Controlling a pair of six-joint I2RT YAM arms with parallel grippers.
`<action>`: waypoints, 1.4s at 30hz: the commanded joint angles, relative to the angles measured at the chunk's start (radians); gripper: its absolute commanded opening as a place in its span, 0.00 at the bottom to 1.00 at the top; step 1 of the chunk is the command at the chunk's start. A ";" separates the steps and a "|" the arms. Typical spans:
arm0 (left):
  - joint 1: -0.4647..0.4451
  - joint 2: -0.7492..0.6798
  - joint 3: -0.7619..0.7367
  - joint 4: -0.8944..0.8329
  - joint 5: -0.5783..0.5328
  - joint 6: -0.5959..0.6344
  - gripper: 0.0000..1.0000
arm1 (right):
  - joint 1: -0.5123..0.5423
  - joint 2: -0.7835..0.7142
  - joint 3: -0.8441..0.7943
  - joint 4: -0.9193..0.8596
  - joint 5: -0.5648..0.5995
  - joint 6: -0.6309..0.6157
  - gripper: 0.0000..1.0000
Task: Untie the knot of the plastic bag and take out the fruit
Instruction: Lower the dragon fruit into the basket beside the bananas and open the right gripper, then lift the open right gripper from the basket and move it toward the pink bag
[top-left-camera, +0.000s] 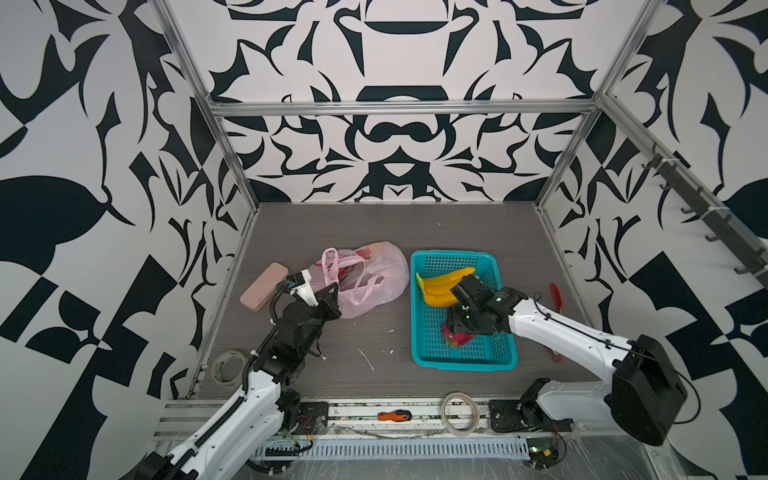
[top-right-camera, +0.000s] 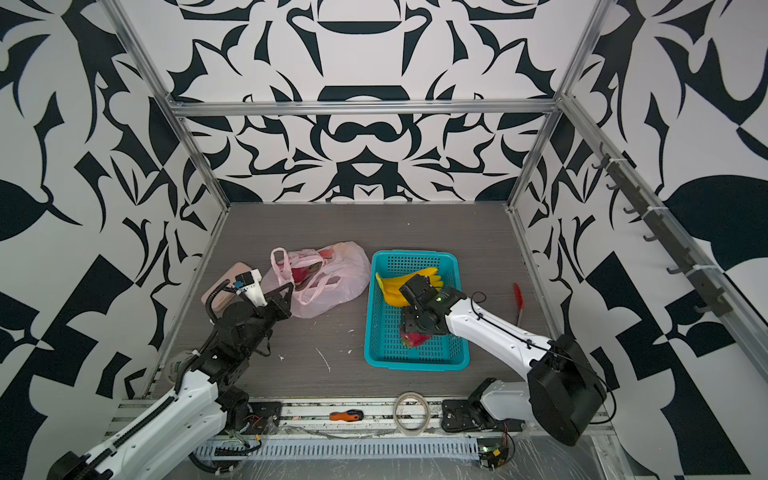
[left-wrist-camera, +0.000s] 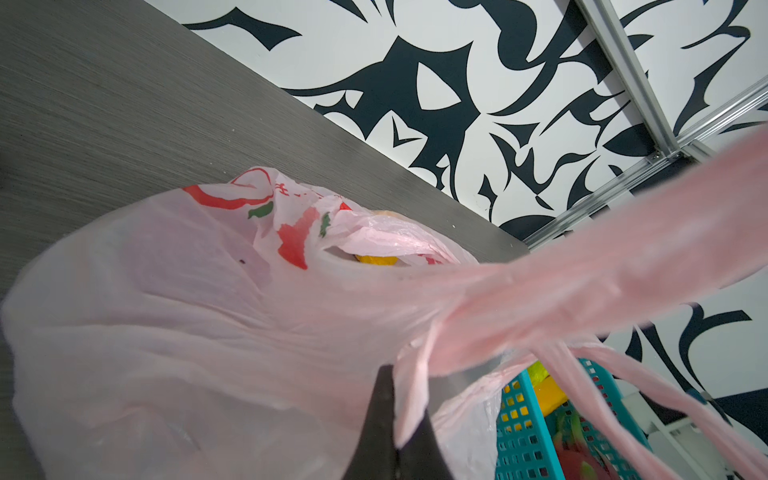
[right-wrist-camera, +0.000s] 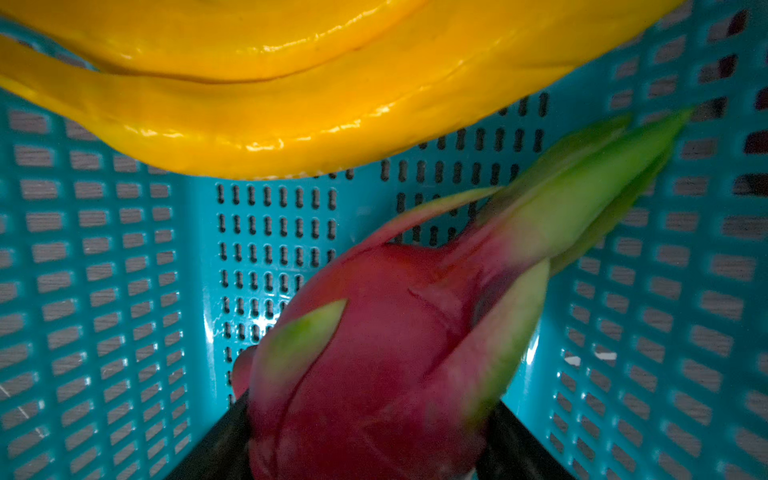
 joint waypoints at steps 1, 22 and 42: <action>0.002 -0.008 -0.015 -0.018 0.006 0.003 0.00 | -0.003 -0.013 0.028 -0.025 0.009 -0.015 0.79; 0.002 -0.061 -0.042 -0.085 0.010 -0.016 0.00 | 0.147 -0.123 0.313 -0.196 0.167 -0.014 0.77; 0.002 -0.114 -0.105 -0.085 0.088 -0.097 0.00 | 0.497 0.386 0.599 0.267 0.231 0.047 0.37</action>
